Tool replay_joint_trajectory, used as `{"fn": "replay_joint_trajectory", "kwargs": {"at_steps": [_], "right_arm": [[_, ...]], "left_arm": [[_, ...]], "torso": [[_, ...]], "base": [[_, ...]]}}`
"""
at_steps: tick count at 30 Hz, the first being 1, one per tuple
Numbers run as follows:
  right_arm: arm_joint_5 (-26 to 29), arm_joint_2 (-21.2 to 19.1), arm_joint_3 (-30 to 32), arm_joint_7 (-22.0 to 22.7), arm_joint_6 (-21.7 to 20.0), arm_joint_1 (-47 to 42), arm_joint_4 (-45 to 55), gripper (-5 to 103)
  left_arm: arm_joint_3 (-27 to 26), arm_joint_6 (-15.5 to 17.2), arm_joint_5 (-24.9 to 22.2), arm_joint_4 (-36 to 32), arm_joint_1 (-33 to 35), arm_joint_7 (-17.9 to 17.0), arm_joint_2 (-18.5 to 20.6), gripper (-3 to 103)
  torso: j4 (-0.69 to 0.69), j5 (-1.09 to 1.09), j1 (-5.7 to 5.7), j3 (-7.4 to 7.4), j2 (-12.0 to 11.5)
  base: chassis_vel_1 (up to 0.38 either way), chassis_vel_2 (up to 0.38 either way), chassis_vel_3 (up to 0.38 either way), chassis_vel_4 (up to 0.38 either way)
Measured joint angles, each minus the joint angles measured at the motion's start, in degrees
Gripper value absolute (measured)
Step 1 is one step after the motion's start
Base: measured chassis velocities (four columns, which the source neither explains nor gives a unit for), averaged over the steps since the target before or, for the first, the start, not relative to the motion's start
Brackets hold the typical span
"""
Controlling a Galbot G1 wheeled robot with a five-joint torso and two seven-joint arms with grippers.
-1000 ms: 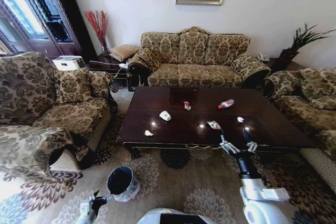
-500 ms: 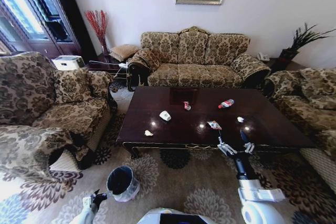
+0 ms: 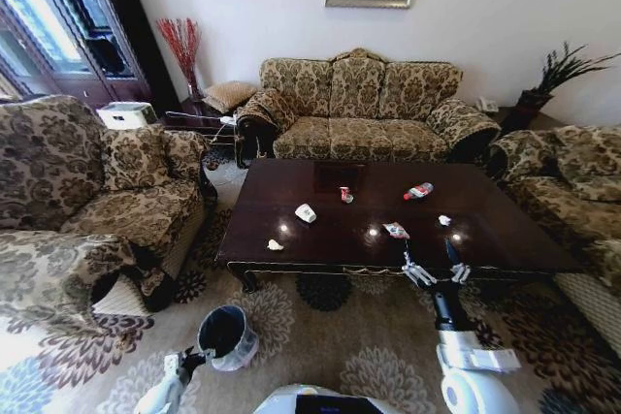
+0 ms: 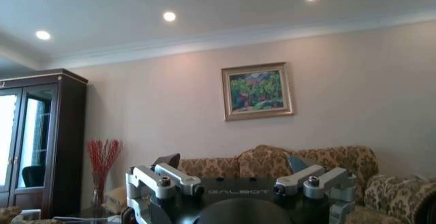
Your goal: Move to the front of the table and place the trash on the table into the trash bin.
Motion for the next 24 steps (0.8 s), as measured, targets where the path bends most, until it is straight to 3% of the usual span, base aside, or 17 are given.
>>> {"fn": "replay_joint_trajectory", "kwargs": {"at_steps": [10,16,20,24], "right_arm": [[0.6,0.0,0.2,0.0,1.3,0.0,-0.6,100],[0.6,-0.9,0.4,2.4,0.1,0.4,0.6,100],[0.6,-1.3,0.5,2.7,-2.5,0.0,2.5,100],[0.1,-0.7,0.2,2.2,-2.6,-0.2,3.3,100]], "left_arm": [[0.1,-0.2,-0.8,0.8,-0.7,0.0,0.2,93],[-1.9,0.0,-3.1,-10.4,3.8,-2.0,-1.5,94],[-2.4,0.0,-3.0,-13.8,5.3,-2.0,-1.7,94],[-2.9,-0.3,-2.9,-14.3,5.8,-1.9,-1.7,94]], "torso": [[0.0,0.0,-0.04,-0.01,0.0],[0.02,-0.01,-0.1,-0.04,0.0],[-0.01,0.0,0.0,0.0,0.0],[0.0,0.01,0.06,0.02,0.0]], "base": [[0.198,-0.195,-0.228,0.222],[0.142,-0.149,-0.152,0.132],[0.008,-0.014,-0.017,0.005],[-0.023,0.017,0.026,-0.026]]}}
